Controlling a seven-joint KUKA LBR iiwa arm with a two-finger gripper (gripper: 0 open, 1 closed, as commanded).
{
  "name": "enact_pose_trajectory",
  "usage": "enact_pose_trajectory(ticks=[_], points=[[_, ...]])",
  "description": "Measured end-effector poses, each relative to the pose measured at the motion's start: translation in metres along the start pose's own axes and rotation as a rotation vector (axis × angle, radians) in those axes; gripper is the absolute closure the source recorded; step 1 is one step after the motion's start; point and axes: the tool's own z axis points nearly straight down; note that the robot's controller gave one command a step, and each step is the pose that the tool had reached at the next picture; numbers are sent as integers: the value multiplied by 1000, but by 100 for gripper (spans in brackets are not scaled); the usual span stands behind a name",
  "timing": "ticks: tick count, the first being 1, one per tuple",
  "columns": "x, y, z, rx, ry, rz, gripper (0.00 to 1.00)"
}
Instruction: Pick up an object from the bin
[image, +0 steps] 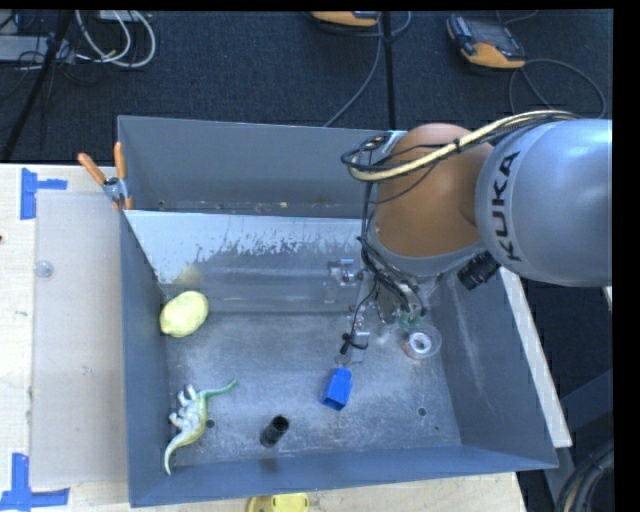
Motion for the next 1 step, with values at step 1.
enact_pose_trajectory(ticks=[1], points=[[-1, 0, -5, 0, -7, 1, 0]])
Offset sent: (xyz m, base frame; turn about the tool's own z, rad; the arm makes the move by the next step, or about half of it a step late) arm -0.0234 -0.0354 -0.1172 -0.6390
